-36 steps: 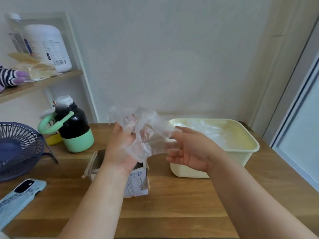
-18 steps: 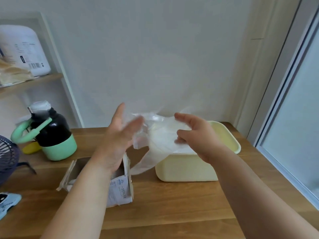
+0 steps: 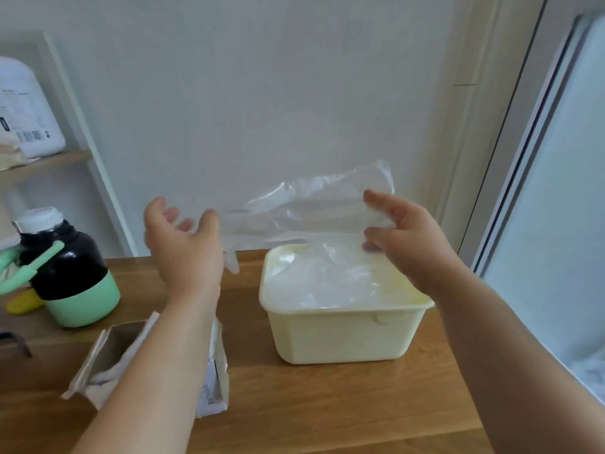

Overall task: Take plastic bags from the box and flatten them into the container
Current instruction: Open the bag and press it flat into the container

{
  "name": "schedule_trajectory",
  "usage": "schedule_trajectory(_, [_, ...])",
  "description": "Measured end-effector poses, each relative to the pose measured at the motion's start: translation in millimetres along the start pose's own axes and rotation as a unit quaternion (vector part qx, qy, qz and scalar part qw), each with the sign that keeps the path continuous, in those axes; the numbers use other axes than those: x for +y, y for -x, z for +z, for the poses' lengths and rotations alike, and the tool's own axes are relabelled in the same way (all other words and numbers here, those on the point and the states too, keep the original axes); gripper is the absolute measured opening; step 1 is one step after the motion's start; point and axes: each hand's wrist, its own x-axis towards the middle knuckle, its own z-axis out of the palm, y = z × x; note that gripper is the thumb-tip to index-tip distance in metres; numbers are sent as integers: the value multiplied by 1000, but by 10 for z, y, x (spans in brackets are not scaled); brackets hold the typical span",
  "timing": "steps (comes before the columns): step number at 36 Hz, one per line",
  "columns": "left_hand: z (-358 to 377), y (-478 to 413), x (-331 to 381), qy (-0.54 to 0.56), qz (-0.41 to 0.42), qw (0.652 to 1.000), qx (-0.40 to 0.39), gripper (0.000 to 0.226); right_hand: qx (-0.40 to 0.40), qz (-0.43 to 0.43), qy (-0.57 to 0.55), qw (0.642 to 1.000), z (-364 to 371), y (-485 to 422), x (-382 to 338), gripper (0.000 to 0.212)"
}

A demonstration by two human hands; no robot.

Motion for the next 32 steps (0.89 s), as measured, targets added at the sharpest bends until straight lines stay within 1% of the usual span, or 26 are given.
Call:
schedule_trajectory(1, [3, 91, 30, -14, 72, 997, 26, 55, -3, 11, 20, 1000, -8, -32, 43, 65])
schedule_trajectory(2, [22, 182, 60, -16, 168, 985, 25, 53, -9, 24, 42, 999, -13, -57, 93, 66])
schedule_trajectory(3, [54, 264, 79, -28, 262, 965, -6, 48, -18, 41, 62, 997, -9, -73, 150, 67])
schedule_trajectory(4, [106, 308, 60, -53, 343, 936, -65, 41, -27, 59, 79, 995, 1, -84, 206, 67])
schedule_trajectory(5, [176, 341, 41, -89, 406, 898, -144, 35, -36, 78, 92, 992, 14, -91, 258, 67])
schedule_trajectory(6, [251, 366, 27, -132, 433, 859, -239, 31, -44, 92, 102, 990, 28, -94, 300, 67])
schedule_trajectory(7, [330, 410, 47, -181, 420, 825, -333, 28, -50, 103, 106, 988, 40, -98, 344, 67])
schedule_trajectory(8, [411, 449, 45, -239, 394, 790, -404, 28, -56, 106, 109, 987, 49, -106, 387, 67])
schedule_trajectory(10, [607, 456, -60, -341, 353, 726, -483, 33, -70, 105, 117, 985, 64, -123, 454, 68])
schedule_trajectory(12, [753, 431, -125, -424, 282, 665, -546, 40, -79, 102, 122, 984, 71, -140, 493, 68])
schedule_trajectory(15, [899, 375, -233, -497, 204, 601, -592, 52, -90, 121, 118, 981, 56, -164, 543, 69])
schedule_trajectory(18, [959, 315, -331, -572, 159, 549, -588, 71, -115, 164, 138, 970, 11, -175, 556, 69])
schedule_trajectory(19, [972, 294, -353, -589, 150, 537, -584, 77, -130, 176, 156, 963, -10, -180, 557, 69])
schedule_trajectory(20, [971, 277, -365, -598, 143, 535, -579, 81, -145, 183, 178, 956, -27, -185, 551, 68])
schedule_trajectory(21, [967, 269, -365, -599, 136, 542, -573, 86, -159, 187, 202, 948, -44, -196, 542, 68])
schedule_trajectory(24, [882, 247, -323, -593, 125, 584, -540, 95, -190, 189, 276, 923, -66, -230, 513, 62])
schedule_trajectory(25, [848, 243, -308, -600, 134, 585, -529, 96, -200, 185, 308, 911, -64, -237, 510, 58])
schedule_trajectory(27, [785, 242, -264, -621, 170, 572, -507, 94, -212, 165, 386, 883, -53, -238, 497, 53])
schedule_trajectory(28, [756, 243, -233, -622, 190, 576, -495, 91, -212, 152, 414, 872, -46, -234, 495, 54])
schedule_trajectory(29, [727, 244, -192, -614, 211, 591, -479, 88, -204, 141, 436, 865, -41, -221, 479, 55])
schedule_trajectory(32, [642, 209, -59, -534, 277, 670, -434, 73, -158, 59, 509, 844, -40, -206, 377, 56])
